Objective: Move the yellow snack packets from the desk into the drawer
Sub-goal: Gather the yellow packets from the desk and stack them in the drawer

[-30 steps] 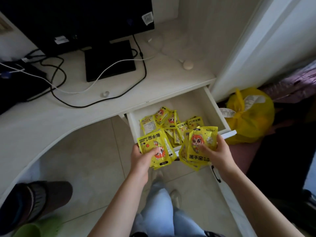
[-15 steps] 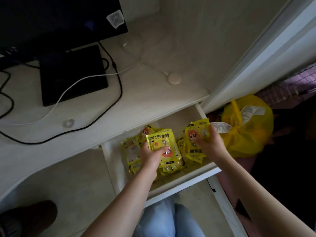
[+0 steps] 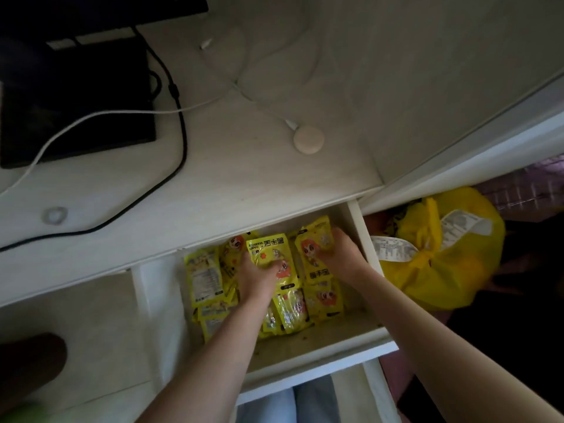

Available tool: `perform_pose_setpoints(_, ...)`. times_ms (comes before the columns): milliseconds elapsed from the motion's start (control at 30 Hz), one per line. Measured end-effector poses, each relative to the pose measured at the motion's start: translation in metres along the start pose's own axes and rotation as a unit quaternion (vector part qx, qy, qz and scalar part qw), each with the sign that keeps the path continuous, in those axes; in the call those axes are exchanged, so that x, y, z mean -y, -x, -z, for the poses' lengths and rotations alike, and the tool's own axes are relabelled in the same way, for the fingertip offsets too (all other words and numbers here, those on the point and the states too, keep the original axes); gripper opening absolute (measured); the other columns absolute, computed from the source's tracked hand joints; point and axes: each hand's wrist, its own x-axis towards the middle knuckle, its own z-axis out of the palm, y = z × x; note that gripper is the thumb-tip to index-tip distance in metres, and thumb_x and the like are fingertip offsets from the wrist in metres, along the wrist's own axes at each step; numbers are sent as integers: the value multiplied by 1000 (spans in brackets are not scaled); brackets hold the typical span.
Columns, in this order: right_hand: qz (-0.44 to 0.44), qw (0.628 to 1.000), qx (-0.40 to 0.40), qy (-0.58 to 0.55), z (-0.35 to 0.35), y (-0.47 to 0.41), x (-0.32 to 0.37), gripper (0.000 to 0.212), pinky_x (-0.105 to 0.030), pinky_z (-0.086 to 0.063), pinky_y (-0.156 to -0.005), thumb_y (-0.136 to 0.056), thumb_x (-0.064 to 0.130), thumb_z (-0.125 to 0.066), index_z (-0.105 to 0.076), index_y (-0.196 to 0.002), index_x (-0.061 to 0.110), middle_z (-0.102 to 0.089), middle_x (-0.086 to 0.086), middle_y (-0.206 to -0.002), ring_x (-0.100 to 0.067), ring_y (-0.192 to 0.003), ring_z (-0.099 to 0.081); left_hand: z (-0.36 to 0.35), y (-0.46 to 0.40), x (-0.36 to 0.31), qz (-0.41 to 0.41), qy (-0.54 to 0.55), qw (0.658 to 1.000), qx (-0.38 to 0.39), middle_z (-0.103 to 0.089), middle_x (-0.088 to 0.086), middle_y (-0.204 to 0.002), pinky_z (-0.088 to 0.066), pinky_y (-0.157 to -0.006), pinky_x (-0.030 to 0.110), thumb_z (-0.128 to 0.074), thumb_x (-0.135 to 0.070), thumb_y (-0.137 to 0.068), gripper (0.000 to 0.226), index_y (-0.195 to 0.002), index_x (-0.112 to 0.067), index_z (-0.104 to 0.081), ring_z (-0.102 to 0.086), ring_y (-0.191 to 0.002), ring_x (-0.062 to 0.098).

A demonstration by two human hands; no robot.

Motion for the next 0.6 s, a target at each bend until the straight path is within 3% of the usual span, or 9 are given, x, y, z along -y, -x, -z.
perform_pose_setpoints(67, -10, 1000, -1, 27, -1, -8, -3, 43, -26, -43, -72, -89, 19, -63, -48, -129, 14, -63, -3, -108, -20, -89, -59, -5, -1, 1, -9, -24, 1000, -13, -30, 11, -157, -33, -112, 44, -78, -30, -80, 94, -153, -12, -21, -33, -142, 32)
perform_pose_setpoints(133, -24, 998, 9, 51, -1, -13, -5, 53, -29, -45, -82, -89, 11, -60, -39, -138, 14, -61, -11, -121, -29, -107, -60, -6, -1, 3, -22, -43, 999, -24, -39, 11, -152, -45, -101, 37, -76, -29, -82, 87, -150, -12, -25, -46, -132, 30)
perform_pose_setpoints(167, -33, 997, 18, 65, -2, -14, -6, 59, -32, -45, -87, -89, 8, -59, -34, -142, 13, -59, -13, -125, -31, -114, -57, -6, -1, 4, -30, -46, 998, -28, -48, 11, -144, -53, -86, 25, -76, -28, -82, 79, -146, -13, -32, -58, -116, 23)
perform_pose_setpoints(200, -42, 996, 27, 79, -2, -13, -6, 61, -33, -46, -89, -89, 6, -57, -30, -143, 13, -58, -14, -127, -32, -116, -56, -5, 0, 5, -40, -51, 997, -30, -57, 8, -132, -51, -64, 11, -76, -27, -82, 70, -140, -14, -39, -62, -93, 13)
perform_pose_setpoints(233, -49, 994, 32, 91, -3, -13, -6, 60, -34, -46, -88, -90, 5, -56, -29, -143, 11, -58, -16, -126, -33, -115, -57, -4, 2, 5, -48, -54, 997, -31, -62, 4, -118, -43, -48, 7, -76, -25, -82, 62, -134, -15, -43, -57, -75, 3)
perform_pose_setpoints(267, -53, 993, 33, 101, -2, -11, -6, 58, -34, -46, -85, -91, 5, -55, -29, -142, 10, -59, -17, -124, -34, -114, -57, -3, 3, 5, -53, -56, 997, -30, -63, 2, -110, -38, -41, 8, -75, -22, -82, 57, -131, -15, -46, -51, -66, -3)
perform_pose_setpoints(333, -53, 992, 27, 111, -1, -6, -5, 53, -34, -45, -82, -91, 4, -53, -31, -139, 8, -60, -18, -122, -34, -111, -58, 1, 6, 5, -60, -64, 996, -26, -64, 6, -118, -36, -47, 8, -73, -16, -84, 52, -130, -15, -48, -51, -66, -4)
perform_pose_setpoints(500, -34, 992, 9, 122, 3, 16, -1, 44, -38, -49, -83, -90, 8, -53, -38, -131, 7, -58, -17, -118, -34, -105, -59, 16, 21, 6, -95, -59, 994, -20, -60, 7, -132, -48, -76, 17, -71, -16, -86, 50, -131, -12, -51, -61, -102, 15)
perform_pose_setpoints(600, -12, 993, -2, 120, 8, 31, 5, 46, -35, -46, -85, -89, 10, -55, -39, -132, 6, -56, -16, -123, -32, -111, -56, 28, 31, 7, -111, -62, 992, -12, -60, 5, -129, -51, -79, 25, -70, -16, -86, 47, -129, -11, -53, -59, -94, 13)
